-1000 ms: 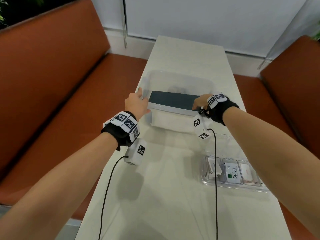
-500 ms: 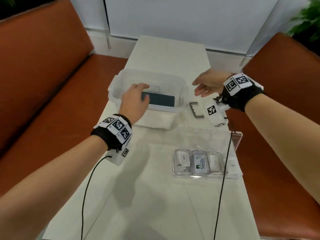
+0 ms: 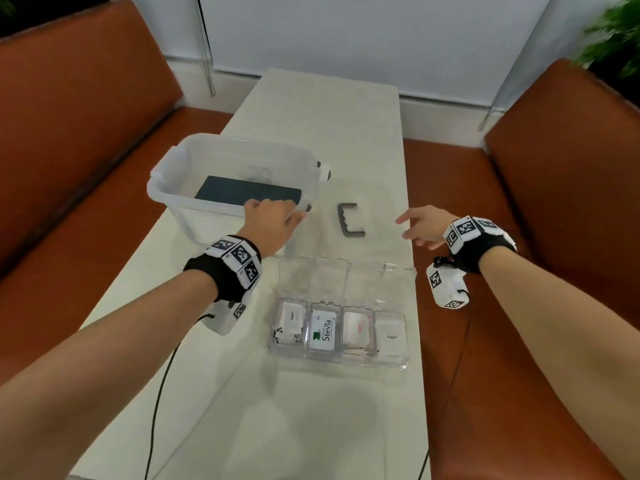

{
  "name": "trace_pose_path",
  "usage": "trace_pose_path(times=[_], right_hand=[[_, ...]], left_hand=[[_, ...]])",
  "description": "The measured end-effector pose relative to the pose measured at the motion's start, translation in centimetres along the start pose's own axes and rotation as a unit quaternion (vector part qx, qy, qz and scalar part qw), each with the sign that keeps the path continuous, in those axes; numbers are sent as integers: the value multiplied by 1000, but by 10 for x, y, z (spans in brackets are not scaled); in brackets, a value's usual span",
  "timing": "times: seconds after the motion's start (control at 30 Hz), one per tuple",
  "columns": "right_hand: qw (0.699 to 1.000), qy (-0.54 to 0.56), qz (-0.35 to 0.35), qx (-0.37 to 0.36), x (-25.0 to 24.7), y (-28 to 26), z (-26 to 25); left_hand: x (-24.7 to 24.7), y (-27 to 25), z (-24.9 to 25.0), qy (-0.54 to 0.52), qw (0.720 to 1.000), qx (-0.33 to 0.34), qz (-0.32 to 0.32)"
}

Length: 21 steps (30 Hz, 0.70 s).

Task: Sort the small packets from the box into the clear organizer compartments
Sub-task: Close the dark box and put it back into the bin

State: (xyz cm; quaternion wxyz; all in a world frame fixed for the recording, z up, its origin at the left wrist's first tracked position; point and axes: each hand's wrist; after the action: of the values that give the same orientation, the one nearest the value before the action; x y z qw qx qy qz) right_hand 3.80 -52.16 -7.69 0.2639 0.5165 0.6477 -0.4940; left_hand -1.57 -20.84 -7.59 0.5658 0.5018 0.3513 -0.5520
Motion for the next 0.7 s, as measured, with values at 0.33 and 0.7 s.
trace_pose_path(times=[0.33,0.7], right_hand=[[984,-127,-85,-95,55,14,27],[990,6,93,110,76,8,25]], left_hand=[[13,-1,1,-26,999,-11,43],[11,-5,0,-10,999,-6,39]])
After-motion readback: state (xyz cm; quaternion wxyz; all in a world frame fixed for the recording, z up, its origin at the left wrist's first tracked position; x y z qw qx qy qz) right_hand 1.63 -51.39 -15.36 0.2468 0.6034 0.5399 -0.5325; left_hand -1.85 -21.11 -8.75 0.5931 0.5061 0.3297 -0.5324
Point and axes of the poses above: each hand's wrist, its own y-axis towards the middle knuckle, its own x-axis out of the palm, z = x × y, and after that the axes turned 7 degrees about z, right-handed
